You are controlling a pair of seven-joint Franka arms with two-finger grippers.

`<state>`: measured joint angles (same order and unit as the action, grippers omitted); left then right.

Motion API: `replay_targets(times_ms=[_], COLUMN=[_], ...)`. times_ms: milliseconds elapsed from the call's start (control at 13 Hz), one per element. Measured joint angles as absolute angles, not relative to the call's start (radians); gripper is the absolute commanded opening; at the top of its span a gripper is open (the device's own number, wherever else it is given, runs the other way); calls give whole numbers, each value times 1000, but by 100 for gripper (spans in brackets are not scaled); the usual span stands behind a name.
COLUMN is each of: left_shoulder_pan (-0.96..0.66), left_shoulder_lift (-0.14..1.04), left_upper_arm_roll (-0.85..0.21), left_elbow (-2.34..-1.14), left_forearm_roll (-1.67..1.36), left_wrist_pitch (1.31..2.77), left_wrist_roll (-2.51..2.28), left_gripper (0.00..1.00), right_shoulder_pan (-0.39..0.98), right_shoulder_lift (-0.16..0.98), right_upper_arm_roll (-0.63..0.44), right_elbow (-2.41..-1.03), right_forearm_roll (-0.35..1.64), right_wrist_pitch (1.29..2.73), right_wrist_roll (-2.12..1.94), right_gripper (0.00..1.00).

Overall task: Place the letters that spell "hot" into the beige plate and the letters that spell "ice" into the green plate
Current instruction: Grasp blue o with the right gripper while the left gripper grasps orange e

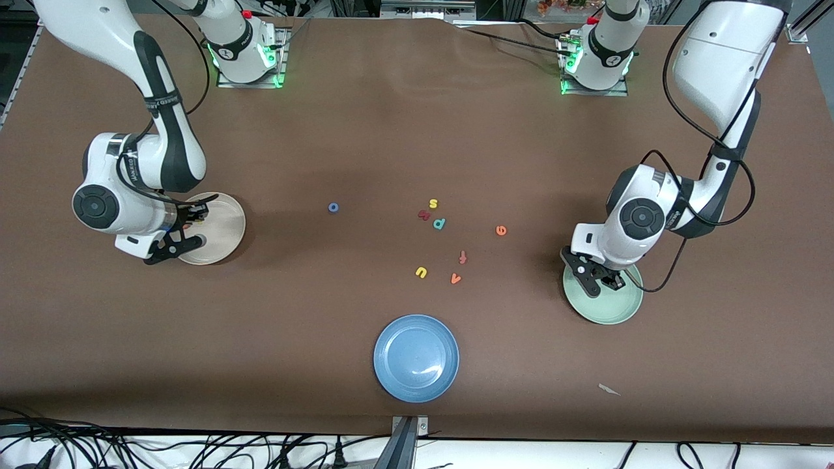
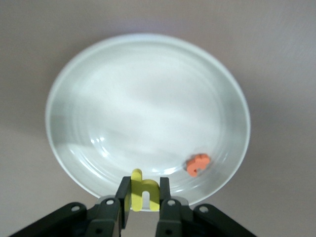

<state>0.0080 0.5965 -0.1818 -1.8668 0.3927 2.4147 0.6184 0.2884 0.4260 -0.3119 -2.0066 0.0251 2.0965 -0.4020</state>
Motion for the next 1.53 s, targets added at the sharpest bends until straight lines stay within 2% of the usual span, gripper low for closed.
replay_targets(times_ms=[307, 384, 460, 614, 767, 921, 1151, 1304, 1535], left_shoulder_pan=[9, 9, 7, -4, -18, -38, -99, -156, -227], left_shoulder_lift=[587, 571, 553, 520, 513, 513, 513, 513, 514], left_upper_arm_roll=[-178, -184, -193, -208, -221, -246, -274, -279, -299], left_elbow=[-1865, -1861, -1858, -1859, -1860, -1865, -1873, -1882, -1902], left_forearm_roll=[390, 370, 320, 212, 172, 171, 170, 170, 170], left_wrist_pitch=[2399, 2372, 2342, 2305, 2295, 2280, 2269, 2268, 2269], left_wrist_roll=[619, 617, 617, 612, 561, 439, 213, 47, -199], left_gripper=[100, 100, 100, 100, 100, 100, 100, 100, 100], right_shoulder_pan=[288, 288, 288, 288, 289, 292, 302, 306, 313], right_shoulder_lift=[483, 491, 495, 495, 495, 494, 486, 475, 464], right_upper_arm_roll=[-311, -311, -311, -311, -311, -309, -290, -239, -95], right_elbow=[-2012, -2012, -2012, -2011, -2006, -1984, -1897, -1827, -1803], right_forearm_roll=[64, 64, 64, 65, 66, 68, 72, 80, 86], right_wrist_pitch=[2130, 2141, 2144, 2147, 2147, 2139, 2022, 1927, 1920], right_wrist_roll=[-402, -402, -402, -401, -400, -388, -293, -181, 51], right_gripper=[16, 23, 36, 70, 75, 76, 75, 76, 81])
